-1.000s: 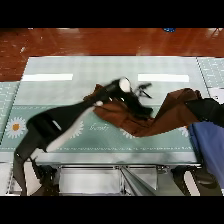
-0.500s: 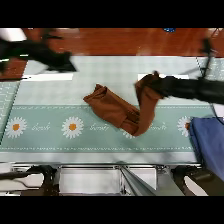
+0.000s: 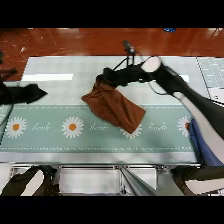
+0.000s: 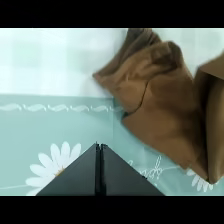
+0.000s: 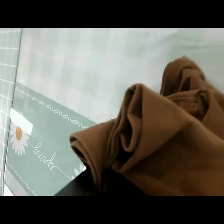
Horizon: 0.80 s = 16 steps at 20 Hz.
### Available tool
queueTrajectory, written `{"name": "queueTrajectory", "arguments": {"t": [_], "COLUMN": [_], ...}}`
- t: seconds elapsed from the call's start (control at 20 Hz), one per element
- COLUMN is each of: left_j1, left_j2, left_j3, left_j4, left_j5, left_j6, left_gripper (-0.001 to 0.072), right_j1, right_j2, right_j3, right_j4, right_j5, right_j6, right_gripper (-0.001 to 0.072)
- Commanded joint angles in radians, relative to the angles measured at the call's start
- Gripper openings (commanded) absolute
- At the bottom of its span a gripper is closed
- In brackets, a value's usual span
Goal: Fold the shirts.
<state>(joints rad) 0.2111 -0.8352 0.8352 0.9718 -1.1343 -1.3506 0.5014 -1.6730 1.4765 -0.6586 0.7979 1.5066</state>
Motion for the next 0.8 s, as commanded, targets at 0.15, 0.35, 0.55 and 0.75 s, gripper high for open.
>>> {"name": "queueTrajectory", "arguments": {"t": [0.15,0.35,0.55,0.75], "left_j1": [-0.103,-0.051,0.032,0.008], "left_j2": [0.011,0.003,0.019,0.040], "left_j3": [-0.184,-0.071,0.088,0.099], "left_j4": [-0.039,-0.058,-0.091,-0.134], "left_j5": [0.167,0.210,0.168,0.150], "left_j6": [0.004,0.004,0.004,0.006], "left_gripper": [0.0021,0.0021,0.0022,0.0022], "right_j1": [0.052,-0.142,-0.312,-0.313], "right_j2": [-0.124,0.051,0.411,0.819], "right_j3": [0.079,0.078,0.023,-0.464], "right_j4": [0.066,0.009,-0.535,-0.939], "right_j5": [0.051,0.286,0.472,0.328], "right_j6": [-0.009,-0.017,0.148,0.509], "right_gripper": [0.0419,0.0418,0.0418,0.0418]}}
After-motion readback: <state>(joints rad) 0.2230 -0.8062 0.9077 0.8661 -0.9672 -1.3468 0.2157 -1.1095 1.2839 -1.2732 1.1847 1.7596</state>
